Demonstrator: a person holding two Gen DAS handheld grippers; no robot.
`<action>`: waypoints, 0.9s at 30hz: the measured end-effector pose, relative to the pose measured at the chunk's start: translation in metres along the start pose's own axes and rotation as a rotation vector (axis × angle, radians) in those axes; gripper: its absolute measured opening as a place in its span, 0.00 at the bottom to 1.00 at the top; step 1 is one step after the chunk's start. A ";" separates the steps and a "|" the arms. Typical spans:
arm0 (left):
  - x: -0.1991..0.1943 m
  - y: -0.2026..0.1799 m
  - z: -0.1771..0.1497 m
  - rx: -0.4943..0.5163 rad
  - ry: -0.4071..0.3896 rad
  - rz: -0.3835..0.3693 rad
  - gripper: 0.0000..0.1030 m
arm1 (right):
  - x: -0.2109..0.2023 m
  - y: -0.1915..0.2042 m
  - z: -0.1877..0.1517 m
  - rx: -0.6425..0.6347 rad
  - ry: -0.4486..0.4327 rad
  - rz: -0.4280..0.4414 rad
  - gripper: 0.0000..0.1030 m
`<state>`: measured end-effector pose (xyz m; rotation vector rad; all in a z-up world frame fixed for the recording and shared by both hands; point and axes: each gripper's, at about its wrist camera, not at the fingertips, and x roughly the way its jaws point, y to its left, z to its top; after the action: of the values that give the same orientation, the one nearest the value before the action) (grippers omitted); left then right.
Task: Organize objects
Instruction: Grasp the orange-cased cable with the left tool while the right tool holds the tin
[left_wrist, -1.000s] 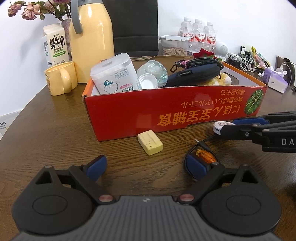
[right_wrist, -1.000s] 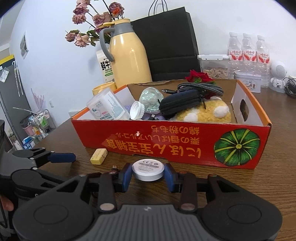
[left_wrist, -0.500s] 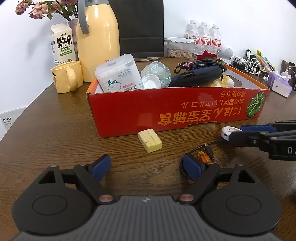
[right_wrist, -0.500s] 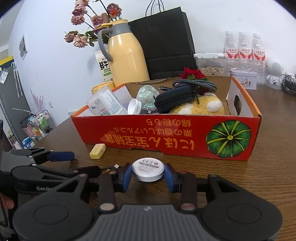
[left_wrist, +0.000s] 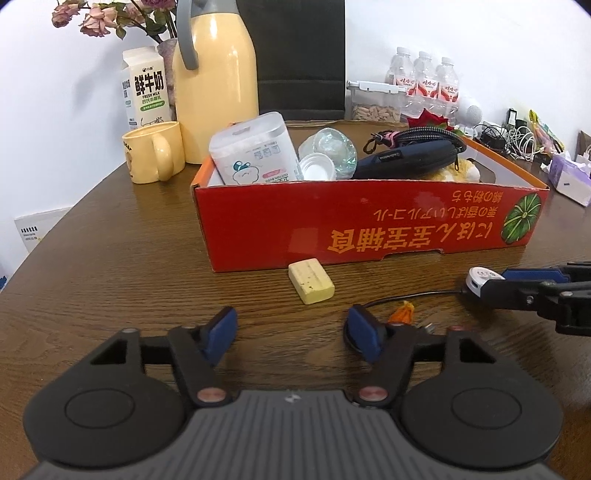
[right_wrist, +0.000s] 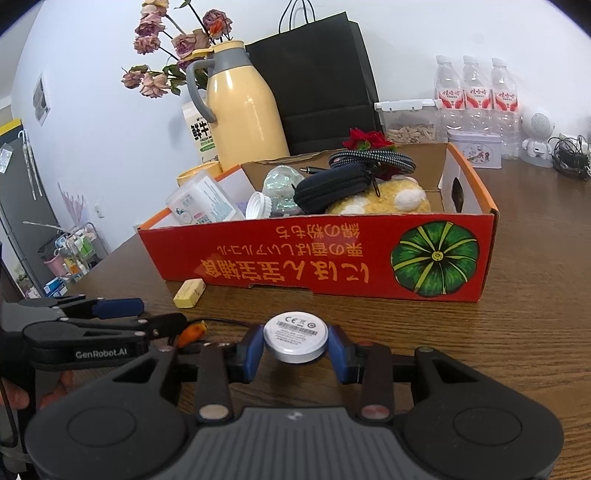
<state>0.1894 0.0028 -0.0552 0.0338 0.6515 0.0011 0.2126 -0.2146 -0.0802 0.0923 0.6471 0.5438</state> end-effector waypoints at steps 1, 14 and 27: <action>-0.002 -0.001 0.000 -0.004 -0.008 -0.025 0.39 | 0.000 0.000 0.000 -0.001 0.001 0.004 0.36; -0.005 -0.008 0.003 -0.103 -0.043 -0.130 0.19 | 0.000 0.007 -0.002 -0.030 0.005 0.033 0.36; -0.004 -0.038 0.008 0.028 -0.029 -0.256 0.20 | -0.001 0.006 -0.001 -0.017 -0.002 0.056 0.36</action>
<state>0.1906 -0.0351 -0.0474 -0.0224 0.6237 -0.2556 0.2088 -0.2101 -0.0794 0.0953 0.6391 0.6030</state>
